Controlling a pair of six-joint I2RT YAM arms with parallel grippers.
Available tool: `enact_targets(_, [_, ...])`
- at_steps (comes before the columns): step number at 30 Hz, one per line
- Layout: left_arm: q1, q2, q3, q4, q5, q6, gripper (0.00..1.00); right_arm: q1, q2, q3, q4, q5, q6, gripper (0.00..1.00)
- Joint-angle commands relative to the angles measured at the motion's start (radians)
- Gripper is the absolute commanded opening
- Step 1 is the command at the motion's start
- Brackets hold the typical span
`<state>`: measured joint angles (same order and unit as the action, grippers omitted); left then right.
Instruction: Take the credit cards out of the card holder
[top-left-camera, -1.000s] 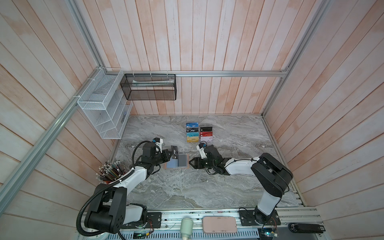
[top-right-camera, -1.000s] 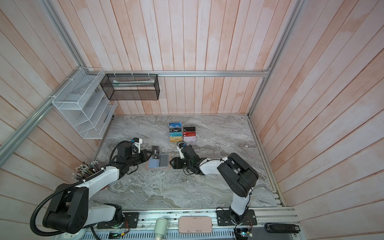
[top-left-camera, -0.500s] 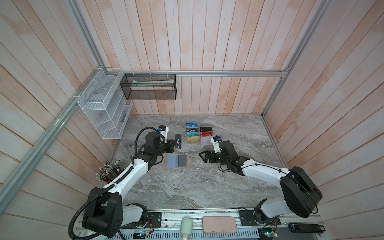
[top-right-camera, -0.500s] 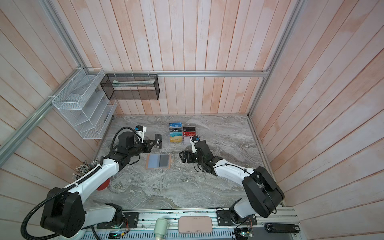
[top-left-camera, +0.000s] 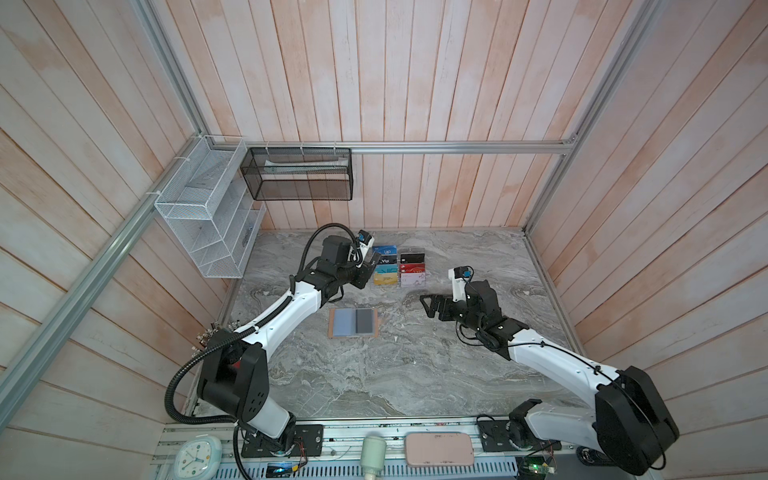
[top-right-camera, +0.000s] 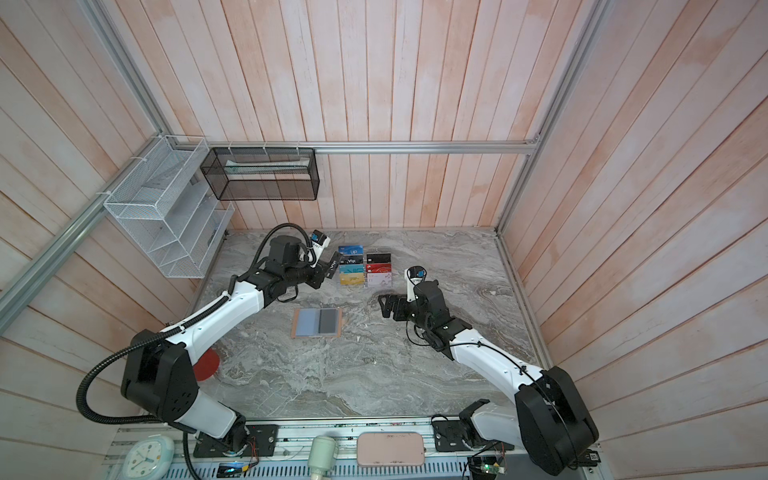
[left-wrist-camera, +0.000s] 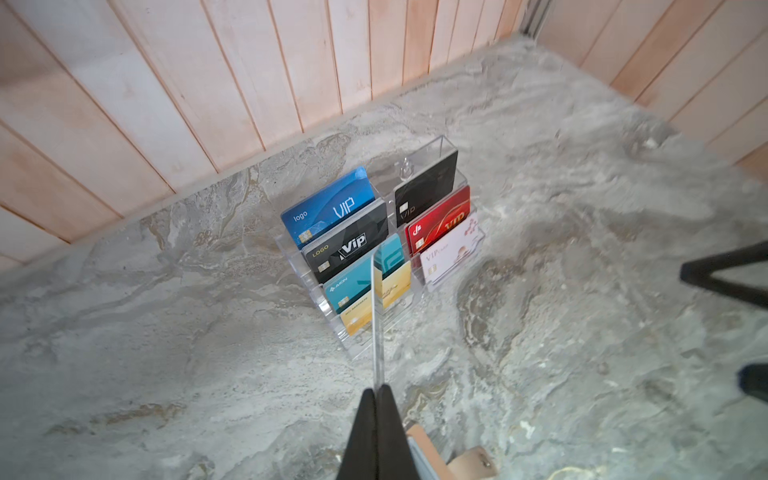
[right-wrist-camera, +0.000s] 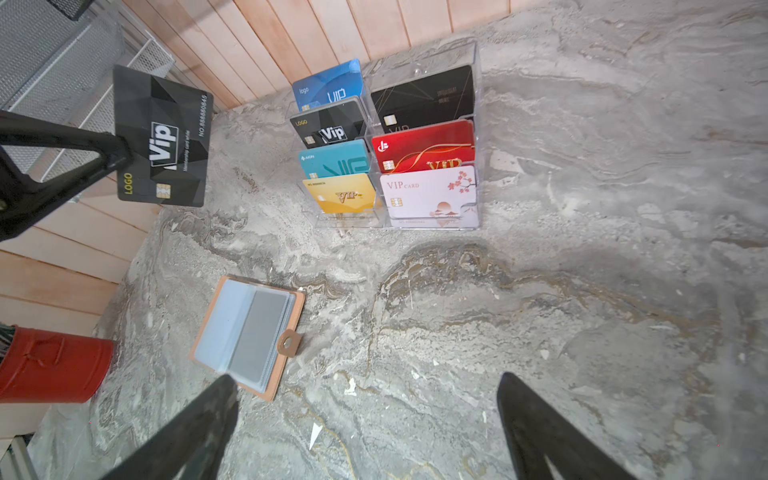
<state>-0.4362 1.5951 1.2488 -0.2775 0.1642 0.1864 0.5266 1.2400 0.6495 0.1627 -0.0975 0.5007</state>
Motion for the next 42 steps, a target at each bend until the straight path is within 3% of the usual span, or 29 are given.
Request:
enact_targets(1, [-0.027,0.043,0.06,-0.055,-0.066,0.241,0.0,-0.022,-0.004,-0.001,0.018,0.02,-0.01,0.98])
enact_targets(6, [-0.036,0.091,0.11,-0.073,-0.076,0.459,0.0,-0.061,0.018,0.019,0.027,-0.003,-0.004,0.98])
enact_targets(14, [-0.035,0.158,0.195,-0.097,0.001,0.733,0.0,-0.096,0.079,0.061,0.052,-0.058,0.007,0.98])
enact_targets(26, [-0.034,0.361,0.463,-0.273,0.04,0.887,0.0,-0.108,0.151,0.176,0.037,-0.094,-0.025,0.98])
enact_targets(42, [0.011,0.45,0.516,-0.273,0.043,0.99,0.0,-0.143,0.199,0.216,0.038,-0.149,-0.04,0.98])
